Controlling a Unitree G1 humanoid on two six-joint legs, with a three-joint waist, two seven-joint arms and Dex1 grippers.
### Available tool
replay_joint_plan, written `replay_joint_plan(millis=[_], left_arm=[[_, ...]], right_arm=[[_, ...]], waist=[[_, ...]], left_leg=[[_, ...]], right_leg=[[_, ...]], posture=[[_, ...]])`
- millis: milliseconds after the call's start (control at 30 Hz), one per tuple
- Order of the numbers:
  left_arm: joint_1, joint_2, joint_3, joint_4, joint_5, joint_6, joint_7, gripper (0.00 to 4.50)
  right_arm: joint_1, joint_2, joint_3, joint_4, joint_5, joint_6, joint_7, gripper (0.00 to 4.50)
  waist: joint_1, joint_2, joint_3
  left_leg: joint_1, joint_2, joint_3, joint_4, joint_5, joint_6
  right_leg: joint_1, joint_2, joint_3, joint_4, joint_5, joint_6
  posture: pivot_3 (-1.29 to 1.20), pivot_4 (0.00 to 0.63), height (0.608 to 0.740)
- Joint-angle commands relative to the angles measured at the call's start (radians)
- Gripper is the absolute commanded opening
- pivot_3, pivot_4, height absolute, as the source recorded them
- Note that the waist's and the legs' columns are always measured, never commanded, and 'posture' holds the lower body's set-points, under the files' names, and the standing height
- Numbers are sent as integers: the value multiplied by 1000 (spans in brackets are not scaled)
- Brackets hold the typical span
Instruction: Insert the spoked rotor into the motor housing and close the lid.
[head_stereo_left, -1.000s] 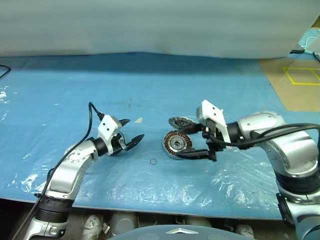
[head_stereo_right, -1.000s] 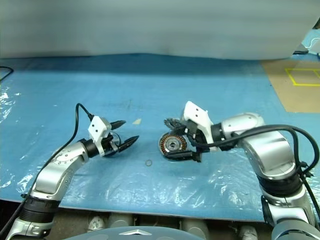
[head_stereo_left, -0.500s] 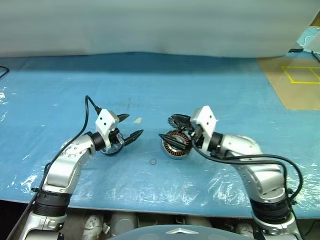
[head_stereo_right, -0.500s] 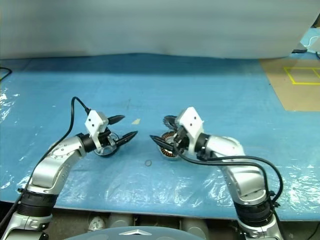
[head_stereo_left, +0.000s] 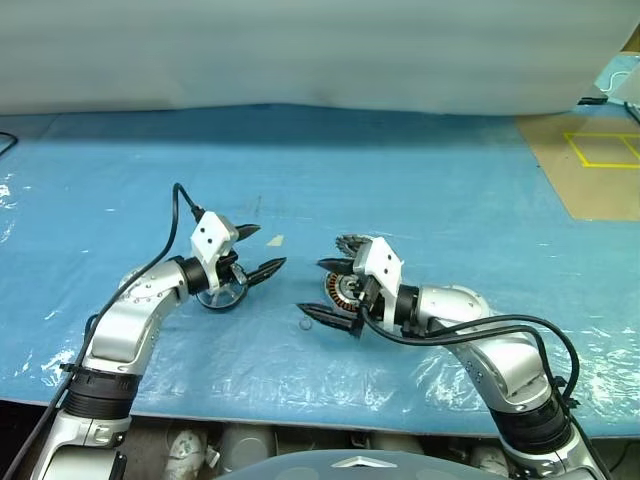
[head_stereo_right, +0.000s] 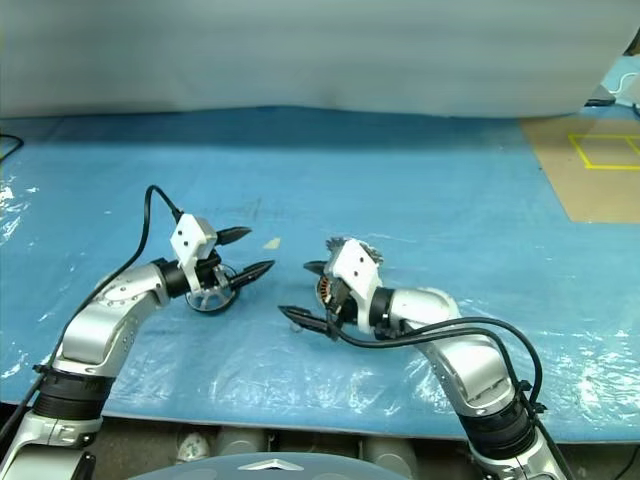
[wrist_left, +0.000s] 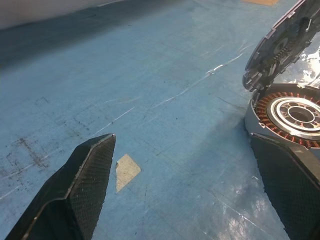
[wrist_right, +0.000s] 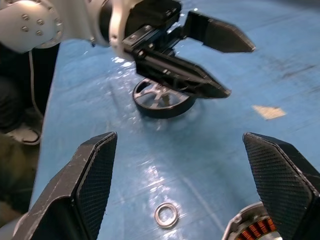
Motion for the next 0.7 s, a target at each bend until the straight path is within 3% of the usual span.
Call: replay_joint_plan(millis=[33,367,700], left_arm=[[-21,2,-6,3,-10,-10,-20,4500],[-46,-5,-21,50,-4,-30,-46,4500],[-47,-9,-17,60,0,-41,-48,4500]], right_arm=[[11,-28,37,13,-15,-78,36,4181],[-48,-29,200,246,-208,-390,88,4181],[-93,12,267,412,-274,-495,143,4181]], waist=[[-1,0,0],[-1,0,0],[-2,0,0]], left_leg=[[0,0,0,0,0,0],[0,0,0,2,0,0],[0,0,0,5,0,0]], right_leg=[[0,0,0,0,0,0],[0,0,0,2,0,0],[0,0,0,4,0,-1]], posture=[[0,150,740],[0,150,740],[0,150,740]])
